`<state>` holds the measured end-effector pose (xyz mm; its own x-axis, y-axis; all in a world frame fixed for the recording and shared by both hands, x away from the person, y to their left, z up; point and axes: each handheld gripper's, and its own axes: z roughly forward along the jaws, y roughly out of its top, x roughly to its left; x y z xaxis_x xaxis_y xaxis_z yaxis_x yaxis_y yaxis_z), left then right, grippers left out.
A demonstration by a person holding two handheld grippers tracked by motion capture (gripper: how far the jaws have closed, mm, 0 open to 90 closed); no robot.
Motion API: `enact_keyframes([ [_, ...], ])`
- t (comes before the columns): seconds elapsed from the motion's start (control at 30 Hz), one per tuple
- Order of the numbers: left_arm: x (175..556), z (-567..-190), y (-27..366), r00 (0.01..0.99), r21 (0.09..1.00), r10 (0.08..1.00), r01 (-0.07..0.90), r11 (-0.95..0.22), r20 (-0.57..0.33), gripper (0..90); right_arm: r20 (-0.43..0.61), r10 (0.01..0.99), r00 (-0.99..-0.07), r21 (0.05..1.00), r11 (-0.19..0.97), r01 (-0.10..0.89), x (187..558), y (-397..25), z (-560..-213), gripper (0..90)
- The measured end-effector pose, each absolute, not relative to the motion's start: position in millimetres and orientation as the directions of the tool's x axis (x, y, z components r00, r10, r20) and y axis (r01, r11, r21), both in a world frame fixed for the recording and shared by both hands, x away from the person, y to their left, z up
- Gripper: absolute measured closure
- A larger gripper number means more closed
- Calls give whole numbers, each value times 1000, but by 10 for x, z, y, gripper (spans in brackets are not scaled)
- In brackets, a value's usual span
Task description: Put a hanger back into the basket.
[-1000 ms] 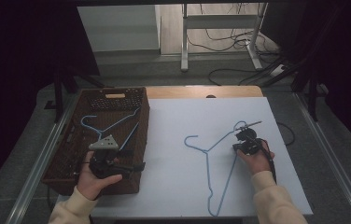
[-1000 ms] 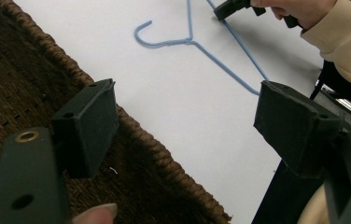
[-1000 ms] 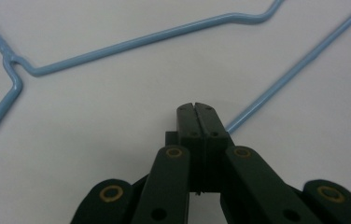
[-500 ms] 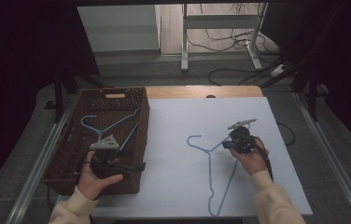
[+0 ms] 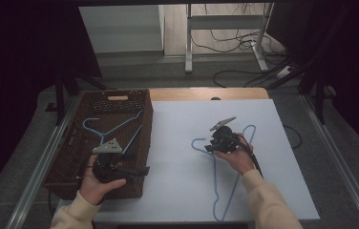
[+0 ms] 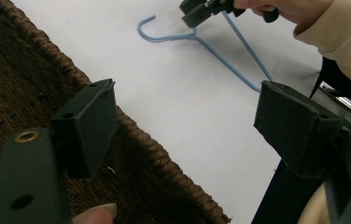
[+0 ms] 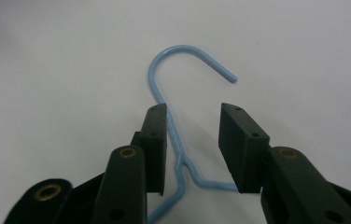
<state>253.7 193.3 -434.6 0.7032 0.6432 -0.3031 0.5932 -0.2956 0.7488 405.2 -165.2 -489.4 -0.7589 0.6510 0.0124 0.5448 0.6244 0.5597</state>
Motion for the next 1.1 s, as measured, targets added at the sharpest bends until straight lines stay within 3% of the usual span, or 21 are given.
enact_keyframes([
  [0.27, 2528, -4341, 1949, 702, 751, 644, 593, -292, -304, 212, 14, 612, -791, 480, 689, 542, 4113, -1494, -5024, 624],
  [0.43, 2525, -4339, 1956, 703, 751, 643, 592, -292, -304, 212, -17, 601, -799, 441, 721, 534, 4108, -1490, -5040, 730],
  [0.5, 2525, -4339, 1954, 703, 752, 643, 592, -291, -304, 212, -28, 574, -818, 431, 746, 509, 4096, -1475, -5038, 824],
  [0.63, 2523, -4344, 1947, 704, 751, 642, 591, -294, -303, 212, -51, 559, -828, 410, 767, 493, 4088, -1430, -5026, 846],
  [0.77, 2517, -4343, 1932, 706, 750, 641, 591, -299, -301, 213, -83, 566, -820, 419, 767, 487, 4062, -1413, -5014, 852],
  [1.1, 2524, -4289, 1769, 729, 756, 621, 572, -320, -289, 214, -78, 625, -777, 540, 682, 494, 3949, -1484, -4770, 858],
])
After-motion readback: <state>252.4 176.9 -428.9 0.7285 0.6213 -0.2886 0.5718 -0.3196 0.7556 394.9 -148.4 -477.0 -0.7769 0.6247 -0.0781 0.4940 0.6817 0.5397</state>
